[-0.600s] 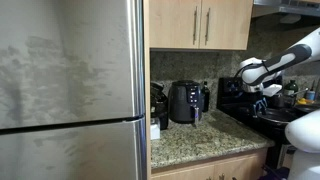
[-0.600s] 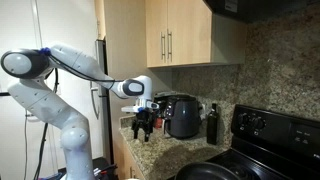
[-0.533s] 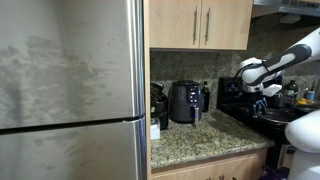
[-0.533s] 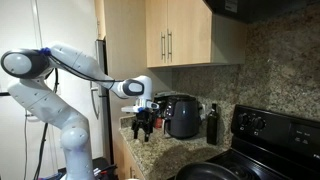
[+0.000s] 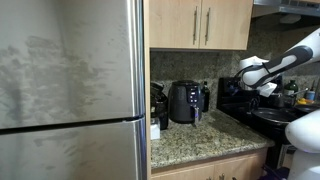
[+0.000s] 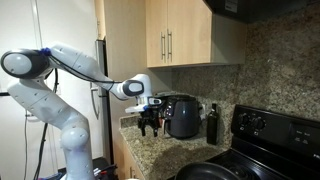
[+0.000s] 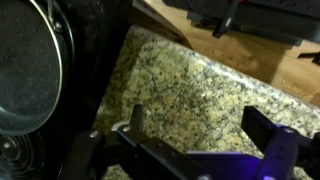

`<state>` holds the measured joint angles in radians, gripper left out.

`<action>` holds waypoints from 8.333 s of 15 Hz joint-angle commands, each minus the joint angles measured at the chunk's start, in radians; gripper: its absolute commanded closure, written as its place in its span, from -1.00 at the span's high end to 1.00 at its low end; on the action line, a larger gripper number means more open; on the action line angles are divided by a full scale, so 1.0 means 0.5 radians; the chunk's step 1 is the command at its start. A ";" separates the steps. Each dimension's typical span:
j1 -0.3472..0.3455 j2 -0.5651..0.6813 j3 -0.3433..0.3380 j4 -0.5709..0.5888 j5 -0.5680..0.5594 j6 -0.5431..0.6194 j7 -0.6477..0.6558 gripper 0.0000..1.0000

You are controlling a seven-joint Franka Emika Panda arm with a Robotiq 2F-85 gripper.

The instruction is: Turn on the coffee maker

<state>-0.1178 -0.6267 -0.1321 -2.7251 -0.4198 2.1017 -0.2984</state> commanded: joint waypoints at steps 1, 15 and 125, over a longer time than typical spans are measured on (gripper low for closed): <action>0.046 -0.021 -0.093 -0.102 0.045 0.467 -0.038 1.00; 0.541 0.394 -0.253 0.012 1.184 0.964 -0.094 1.00; 1.251 1.108 -0.666 0.582 2.306 1.631 0.491 1.00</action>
<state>0.5076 -0.0724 -0.4648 -2.4341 0.7331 2.9172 -0.0527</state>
